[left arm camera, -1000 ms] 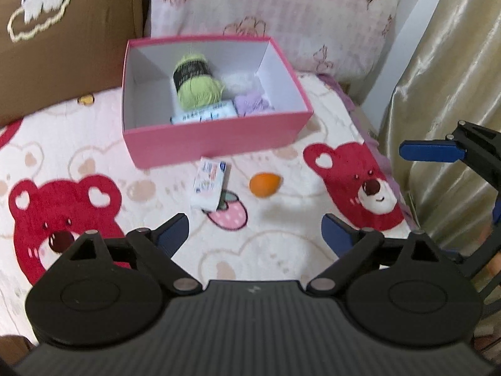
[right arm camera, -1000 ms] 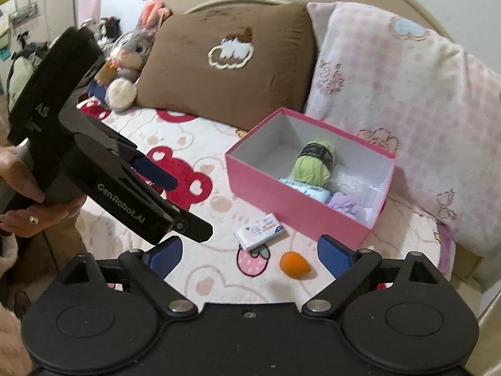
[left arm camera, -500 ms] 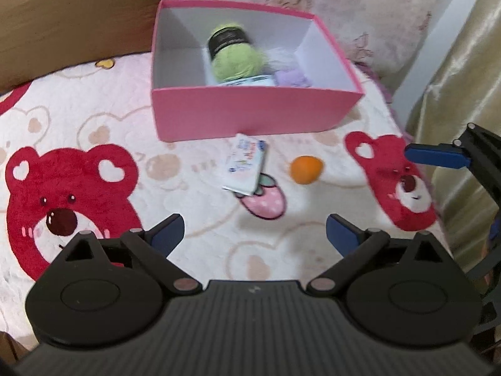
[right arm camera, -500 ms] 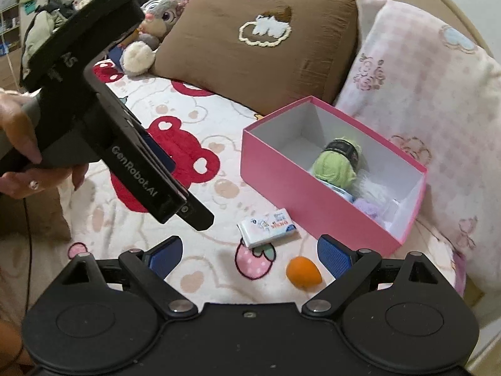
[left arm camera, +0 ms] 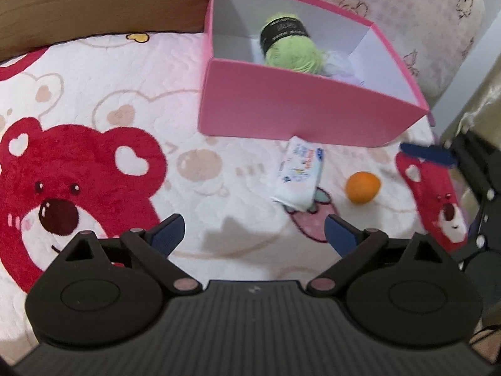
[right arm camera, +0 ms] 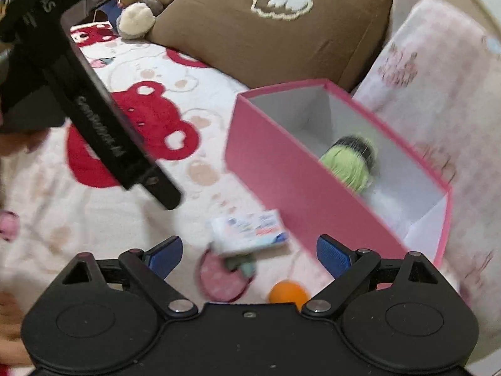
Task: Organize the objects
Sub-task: 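Lift the left gripper away and move it toward the white box, then lower the left gripper and close it on the white box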
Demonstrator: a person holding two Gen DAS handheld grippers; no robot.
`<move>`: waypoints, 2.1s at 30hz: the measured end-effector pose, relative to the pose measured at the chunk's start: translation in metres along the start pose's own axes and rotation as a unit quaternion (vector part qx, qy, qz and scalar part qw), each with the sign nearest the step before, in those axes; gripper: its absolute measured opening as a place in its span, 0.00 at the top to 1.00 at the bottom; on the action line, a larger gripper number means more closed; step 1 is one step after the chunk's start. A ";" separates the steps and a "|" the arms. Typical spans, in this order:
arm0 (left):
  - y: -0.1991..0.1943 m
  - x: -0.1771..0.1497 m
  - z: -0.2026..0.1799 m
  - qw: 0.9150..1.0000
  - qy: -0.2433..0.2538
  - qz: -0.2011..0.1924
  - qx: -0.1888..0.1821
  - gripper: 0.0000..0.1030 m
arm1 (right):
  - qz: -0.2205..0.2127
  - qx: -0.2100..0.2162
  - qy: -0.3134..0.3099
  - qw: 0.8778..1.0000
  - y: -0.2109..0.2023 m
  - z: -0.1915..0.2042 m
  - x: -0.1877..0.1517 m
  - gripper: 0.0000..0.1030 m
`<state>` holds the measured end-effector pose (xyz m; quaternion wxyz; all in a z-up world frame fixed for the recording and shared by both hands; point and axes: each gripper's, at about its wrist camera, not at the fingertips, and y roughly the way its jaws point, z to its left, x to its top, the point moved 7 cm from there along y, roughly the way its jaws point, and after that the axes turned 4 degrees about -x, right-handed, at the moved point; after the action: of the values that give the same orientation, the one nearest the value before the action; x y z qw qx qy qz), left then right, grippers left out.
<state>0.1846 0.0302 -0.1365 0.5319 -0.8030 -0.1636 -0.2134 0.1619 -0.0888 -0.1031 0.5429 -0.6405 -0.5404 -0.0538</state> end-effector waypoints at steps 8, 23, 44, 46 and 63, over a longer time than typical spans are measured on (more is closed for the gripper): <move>0.011 -0.003 0.013 1.000 -0.011 0.000 -0.003 0.08 | -0.011 -0.007 -0.055 0.998 0.033 0.005 -0.018 0.08; 0.031 -0.003 -0.017 0.999 -0.002 -0.028 -0.046 0.14 | 0.001 0.062 0.025 0.998 0.065 -0.005 -0.027 0.08; 0.087 0.002 -0.008 0.989 -0.104 -0.007 -0.104 0.55 | 0.009 0.126 0.031 0.992 0.105 -0.010 -0.033 0.09; 0.088 0.001 -0.010 0.989 -0.104 -0.007 -0.109 0.55 | 0.005 0.128 0.030 0.991 0.104 -0.009 -0.033 0.11; 0.071 -0.009 -0.009 0.984 -0.141 -0.008 -0.110 0.55 | 0.035 0.165 0.095 0.981 0.061 0.008 -0.041 0.16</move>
<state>0.2100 -0.0054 -0.1940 0.4104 -0.8771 -0.2190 -0.1194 0.1861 -0.0980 -0.1722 0.6916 -0.5522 -0.4654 -0.0051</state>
